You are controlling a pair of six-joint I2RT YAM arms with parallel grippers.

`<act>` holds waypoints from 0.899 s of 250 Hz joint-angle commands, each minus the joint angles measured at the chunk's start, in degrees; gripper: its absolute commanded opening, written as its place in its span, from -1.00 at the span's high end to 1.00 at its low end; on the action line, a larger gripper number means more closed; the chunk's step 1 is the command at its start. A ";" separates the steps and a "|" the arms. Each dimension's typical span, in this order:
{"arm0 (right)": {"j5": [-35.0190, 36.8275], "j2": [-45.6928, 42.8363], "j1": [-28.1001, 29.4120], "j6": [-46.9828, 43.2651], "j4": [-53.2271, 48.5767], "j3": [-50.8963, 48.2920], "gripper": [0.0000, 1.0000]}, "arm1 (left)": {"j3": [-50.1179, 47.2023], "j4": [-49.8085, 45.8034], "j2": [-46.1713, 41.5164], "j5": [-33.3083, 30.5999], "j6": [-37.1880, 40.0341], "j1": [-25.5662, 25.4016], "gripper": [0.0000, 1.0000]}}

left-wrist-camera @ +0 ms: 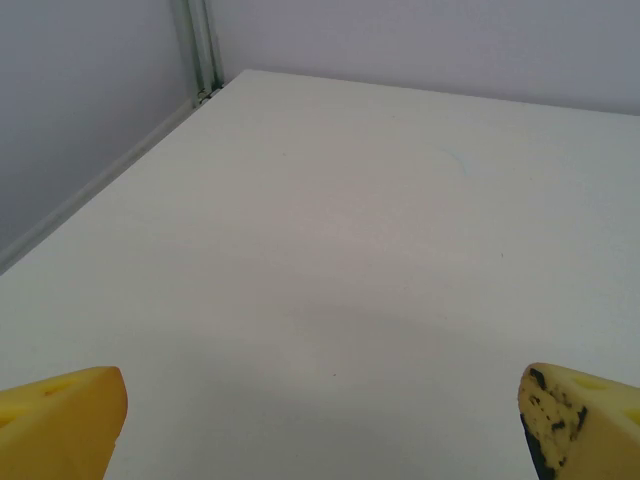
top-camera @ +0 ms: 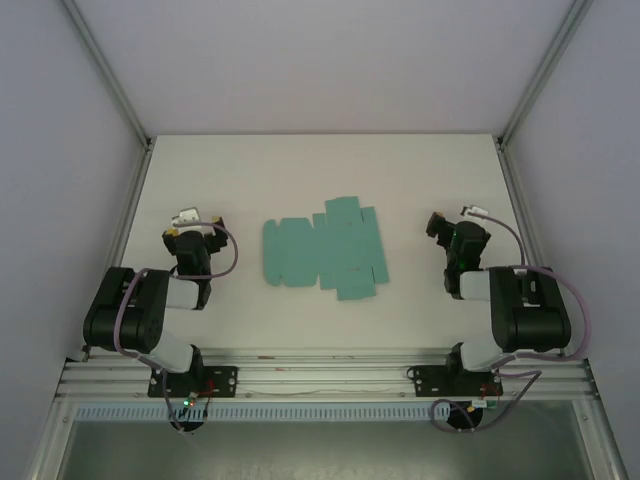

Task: Assemble paper box

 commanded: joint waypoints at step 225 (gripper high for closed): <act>-1.56 -8.42 0.05 -0.79 -12.02 3.95 -1.00 | 3.61 -13.31 -10.68 -0.92 -0.35 -0.23 -1.00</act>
